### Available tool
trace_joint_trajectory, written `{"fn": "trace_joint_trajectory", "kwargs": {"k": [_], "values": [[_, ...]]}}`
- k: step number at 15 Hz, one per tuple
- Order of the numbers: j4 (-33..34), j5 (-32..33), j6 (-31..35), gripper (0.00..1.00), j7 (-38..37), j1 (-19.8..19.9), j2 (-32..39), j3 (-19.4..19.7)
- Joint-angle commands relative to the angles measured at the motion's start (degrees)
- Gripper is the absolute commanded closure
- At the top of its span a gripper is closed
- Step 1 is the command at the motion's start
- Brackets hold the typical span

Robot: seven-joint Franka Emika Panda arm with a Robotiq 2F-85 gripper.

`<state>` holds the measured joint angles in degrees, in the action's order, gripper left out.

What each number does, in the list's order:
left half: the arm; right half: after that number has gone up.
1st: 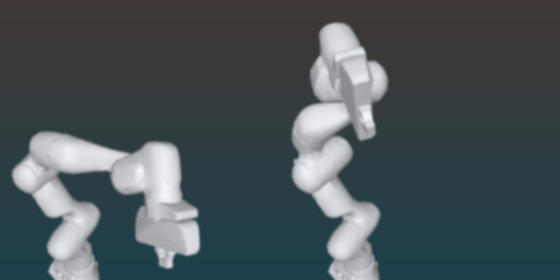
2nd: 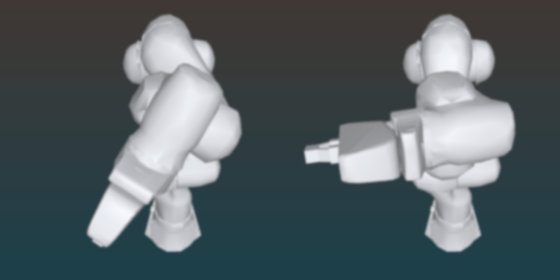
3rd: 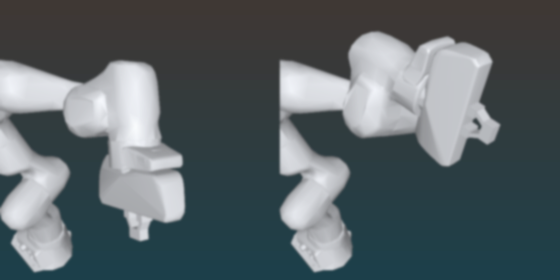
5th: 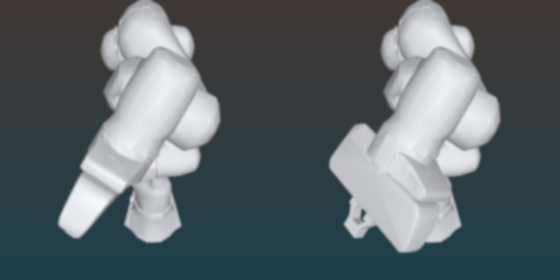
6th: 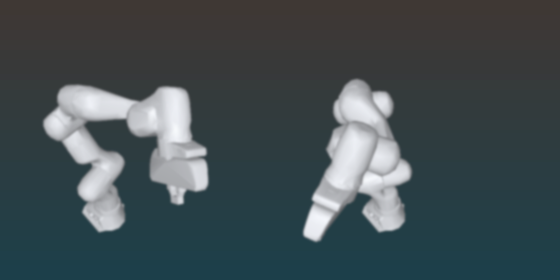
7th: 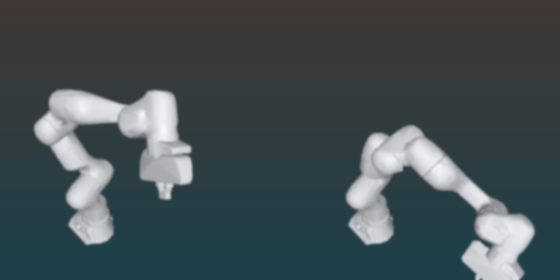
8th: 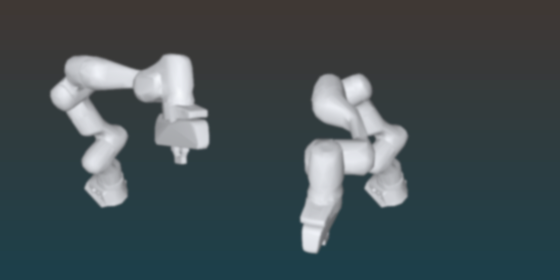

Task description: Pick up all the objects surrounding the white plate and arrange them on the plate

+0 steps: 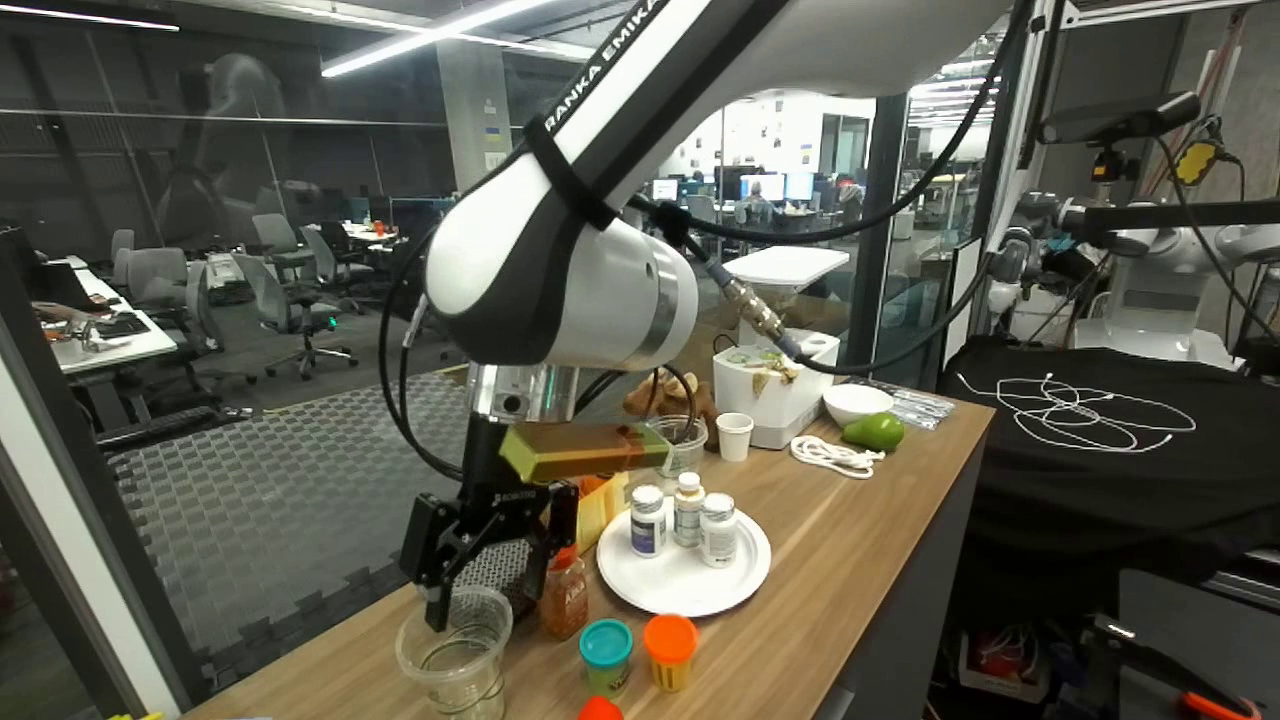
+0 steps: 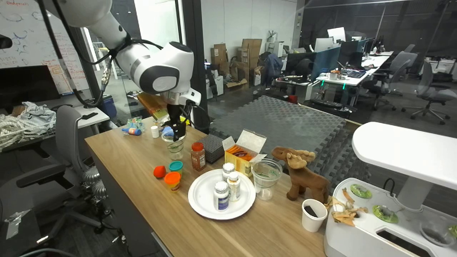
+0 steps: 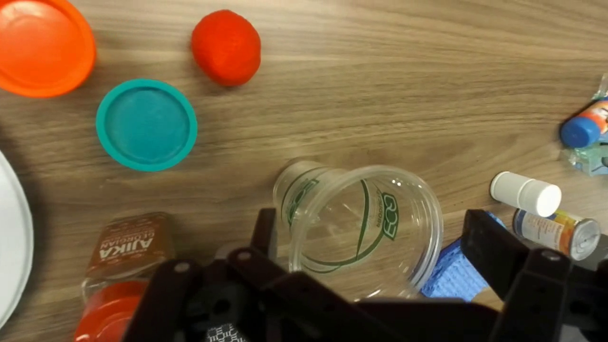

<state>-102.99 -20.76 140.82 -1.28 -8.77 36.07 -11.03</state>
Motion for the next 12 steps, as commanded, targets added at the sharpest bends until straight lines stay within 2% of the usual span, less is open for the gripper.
{"fn": "trace_joint_trajectory", "kwargs": {"k": [1, 8, 12], "values": [[-1.07, 3.45, 4.34, 0.00, -3.19, -2.46, 0.18, 1.01], [-3.69, 8.95, 12.62, 0.00, -9.75, -5.57, -0.58, 3.85], [-4.67, 11.77, 14.69, 0.00, -12.42, -7.08, -0.19, 5.92]]}}
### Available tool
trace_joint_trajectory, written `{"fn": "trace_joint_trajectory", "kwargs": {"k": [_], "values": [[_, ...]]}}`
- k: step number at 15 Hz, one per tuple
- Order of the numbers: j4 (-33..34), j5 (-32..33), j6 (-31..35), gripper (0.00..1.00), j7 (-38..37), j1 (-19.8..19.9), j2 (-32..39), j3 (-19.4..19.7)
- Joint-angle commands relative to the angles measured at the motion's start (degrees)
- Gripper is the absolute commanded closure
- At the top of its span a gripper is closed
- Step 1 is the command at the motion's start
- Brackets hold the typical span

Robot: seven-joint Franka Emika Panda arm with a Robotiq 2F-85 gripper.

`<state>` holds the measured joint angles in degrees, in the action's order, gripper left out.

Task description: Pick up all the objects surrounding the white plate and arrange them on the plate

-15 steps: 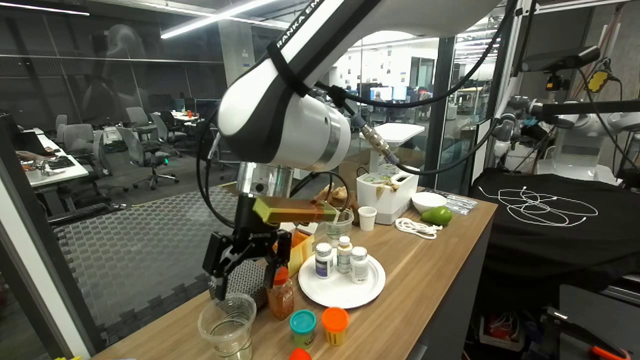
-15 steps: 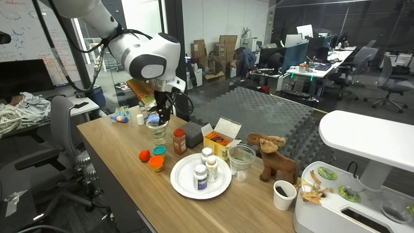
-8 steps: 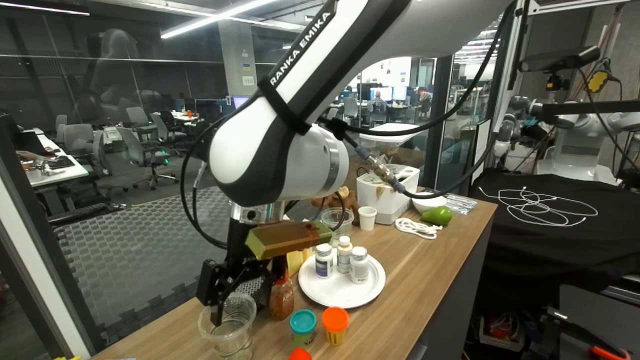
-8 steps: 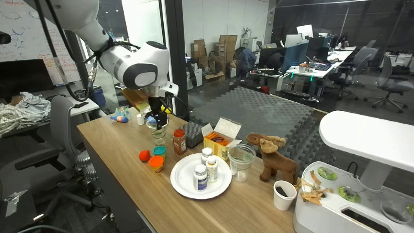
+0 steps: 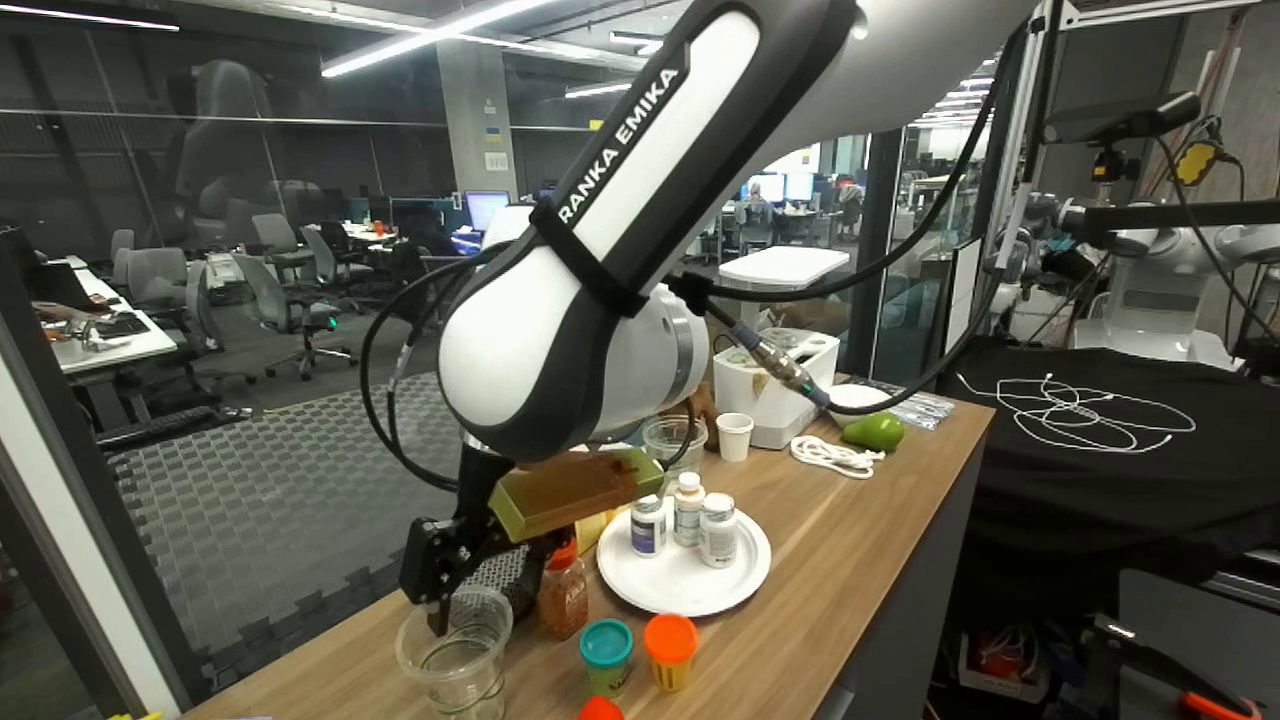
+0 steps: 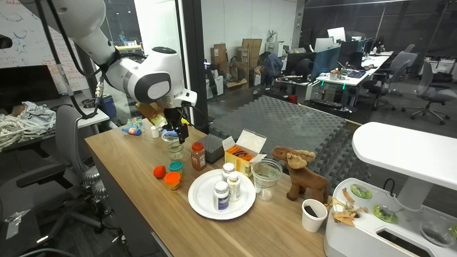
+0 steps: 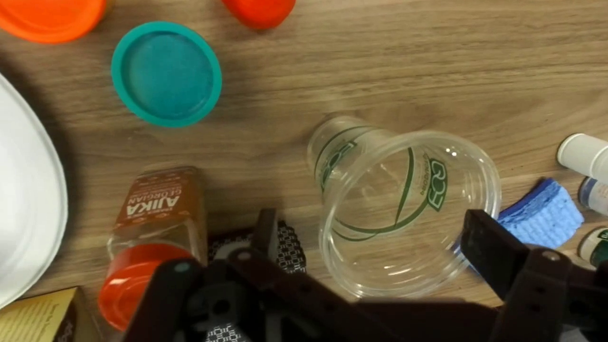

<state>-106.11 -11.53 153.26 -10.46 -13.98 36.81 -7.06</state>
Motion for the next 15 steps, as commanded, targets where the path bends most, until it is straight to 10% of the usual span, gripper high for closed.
{"fn": "trace_joint_trajectory", "kwargs": {"k": [1, 3, 12, 15], "values": [[-1.74, 3.11, 2.40, 0.00, -3.87, -2.23, -0.81, 2.46], [-2.07, 4.16, 2.62, 0.01, -4.94, -2.81, -0.72, 3.22], [-1.64, 4.80, 1.45, 0.79, -9.07, -4.12, -0.59, 4.20], [-2.24, 4.79, 1.15, 0.87, -10.13, -4.36, -0.98, 4.44]]}}
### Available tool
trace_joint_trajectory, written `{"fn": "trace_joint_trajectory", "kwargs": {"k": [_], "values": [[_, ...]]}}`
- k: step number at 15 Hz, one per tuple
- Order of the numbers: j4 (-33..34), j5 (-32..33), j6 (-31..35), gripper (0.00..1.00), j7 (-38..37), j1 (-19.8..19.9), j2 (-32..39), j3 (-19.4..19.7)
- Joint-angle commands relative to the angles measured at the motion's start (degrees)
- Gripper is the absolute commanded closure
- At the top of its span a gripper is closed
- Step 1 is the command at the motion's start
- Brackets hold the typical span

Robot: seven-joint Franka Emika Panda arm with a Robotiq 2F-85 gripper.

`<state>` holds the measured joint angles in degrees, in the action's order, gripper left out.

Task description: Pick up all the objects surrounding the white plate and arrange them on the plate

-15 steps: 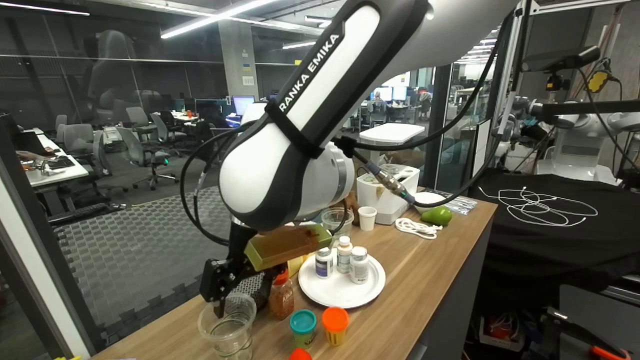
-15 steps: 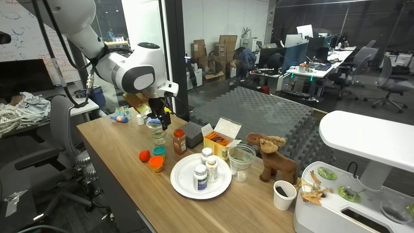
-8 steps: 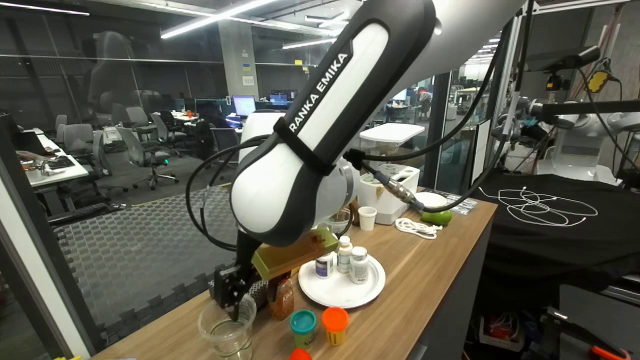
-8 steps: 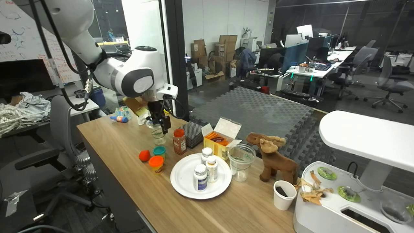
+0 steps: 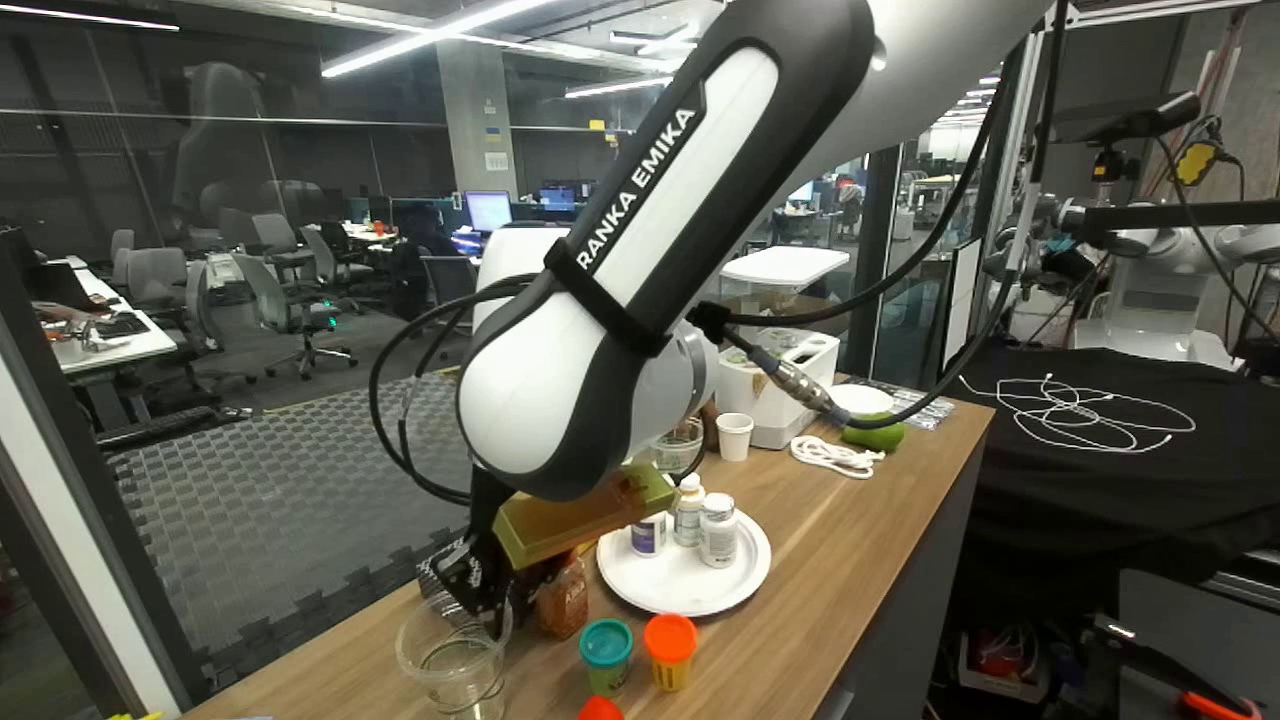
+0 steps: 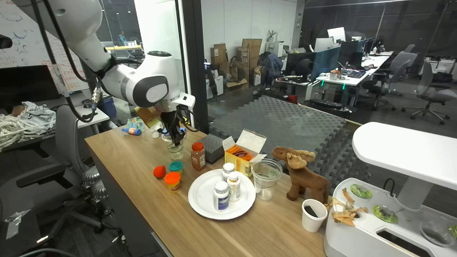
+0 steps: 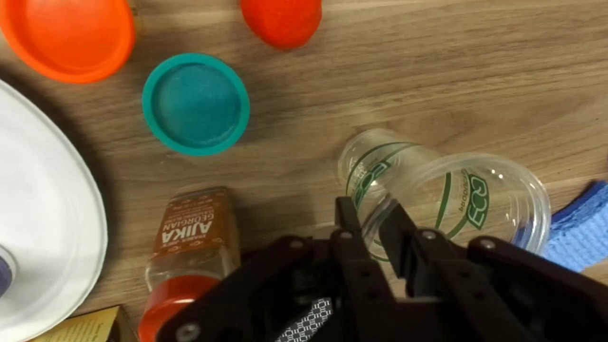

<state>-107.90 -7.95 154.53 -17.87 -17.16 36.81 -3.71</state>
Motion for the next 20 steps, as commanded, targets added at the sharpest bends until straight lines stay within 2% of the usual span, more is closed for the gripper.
{"fn": "trace_joint_trajectory", "kwargs": {"k": [1, 8, 14, 16, 20], "values": [[-0.64, 1.25, -0.12, 0.91, -3.18, -1.31, -1.14, 1.32], [-1.63, -0.15, -4.37, 0.90, -2.26, 0.86, -3.59, -0.18], [2.66, -9.72, -17.71, 0.90, 6.45, 10.54, -6.29, -7.18], [5.12, -13.77, -22.76, 0.89, 8.49, 13.45, -6.92, -7.64], [9.22, -17.78, -28.04, 0.89, 7.61, 16.96, -7.42, -4.82]]}}
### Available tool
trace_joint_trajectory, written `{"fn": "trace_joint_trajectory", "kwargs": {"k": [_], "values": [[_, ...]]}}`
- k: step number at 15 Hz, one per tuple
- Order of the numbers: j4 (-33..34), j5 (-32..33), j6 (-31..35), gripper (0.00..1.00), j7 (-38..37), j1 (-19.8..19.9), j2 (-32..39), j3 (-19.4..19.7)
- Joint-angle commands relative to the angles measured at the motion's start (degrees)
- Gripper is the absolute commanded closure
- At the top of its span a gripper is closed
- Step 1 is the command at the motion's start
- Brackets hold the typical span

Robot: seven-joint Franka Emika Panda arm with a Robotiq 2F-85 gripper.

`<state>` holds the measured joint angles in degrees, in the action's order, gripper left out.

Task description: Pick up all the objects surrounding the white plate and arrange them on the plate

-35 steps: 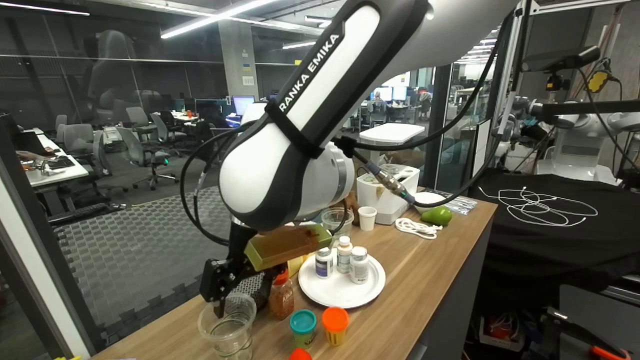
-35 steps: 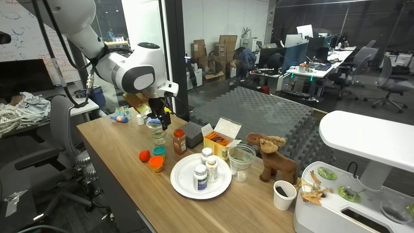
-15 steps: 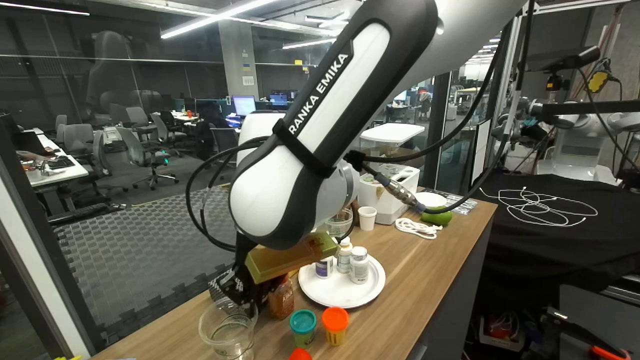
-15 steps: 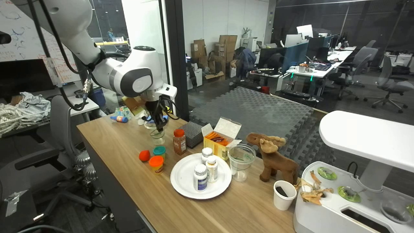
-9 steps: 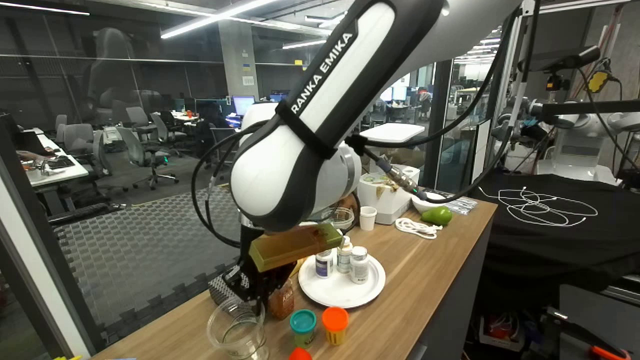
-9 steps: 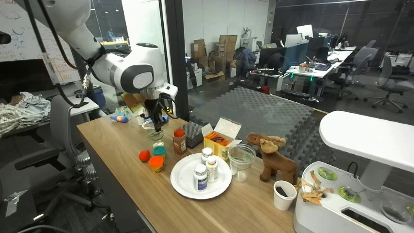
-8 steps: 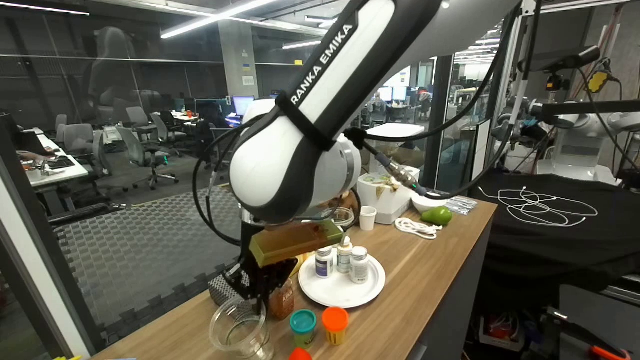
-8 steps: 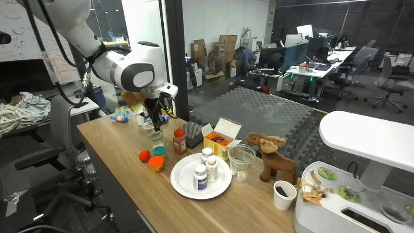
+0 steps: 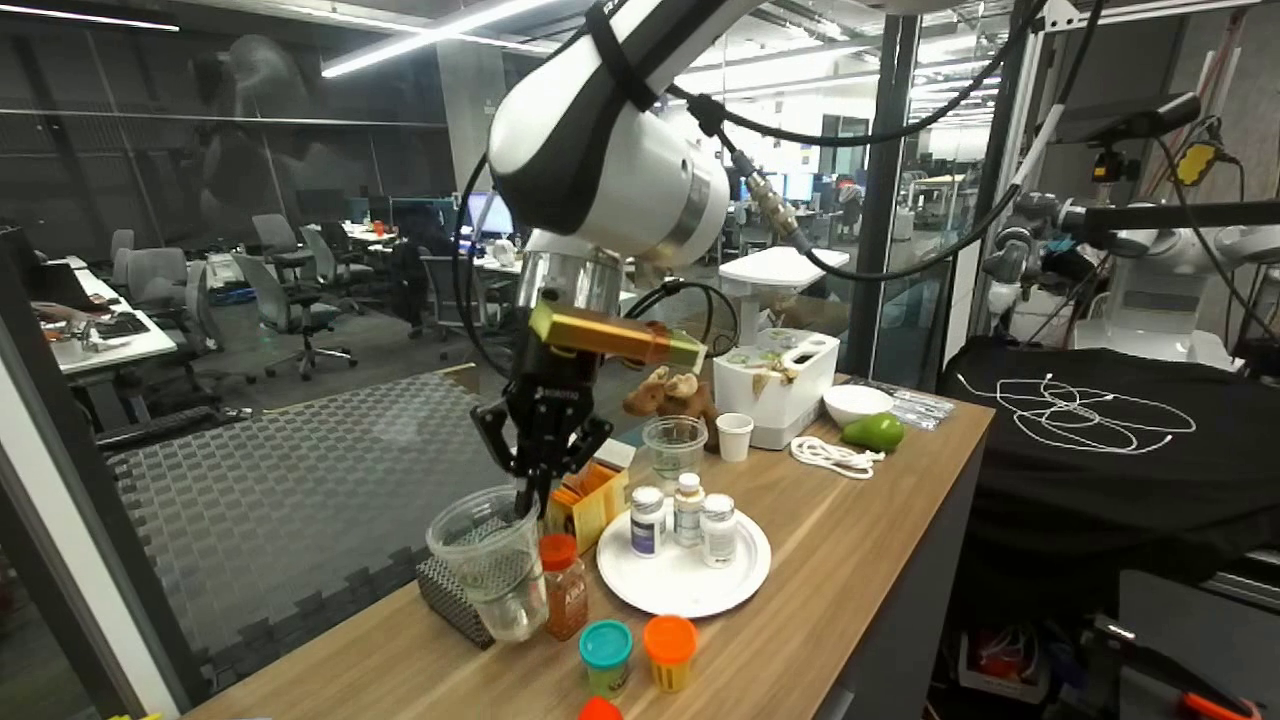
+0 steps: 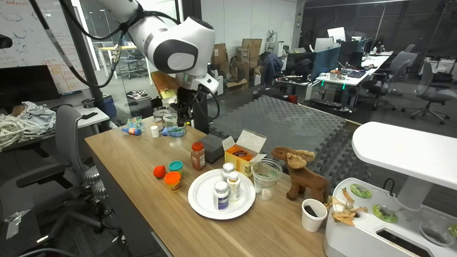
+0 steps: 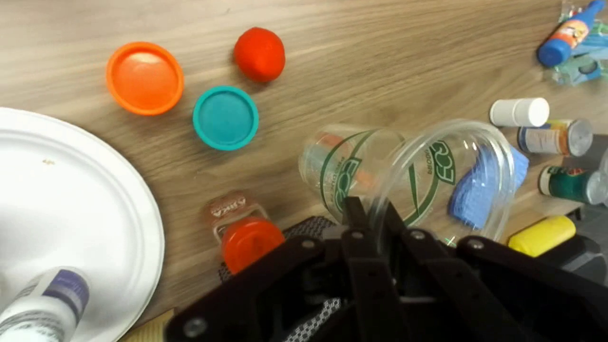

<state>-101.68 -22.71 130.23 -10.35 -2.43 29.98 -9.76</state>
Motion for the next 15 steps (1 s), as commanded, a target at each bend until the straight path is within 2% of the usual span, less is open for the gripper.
{"fn": "trace_joint_trajectory", "kwargs": {"k": [1, 10, 15], "values": [[3.76, -3.27, -3.67, 0.89, -0.57, 2.86, -0.45, 2.13], [6.50, -3.96, -0.97, 0.89, -4.36, 9.69, -0.90, 10.09], [5.91, -3.24, 1.68, 0.90, -6.61, 11.35, -0.92, 12.52]]}}
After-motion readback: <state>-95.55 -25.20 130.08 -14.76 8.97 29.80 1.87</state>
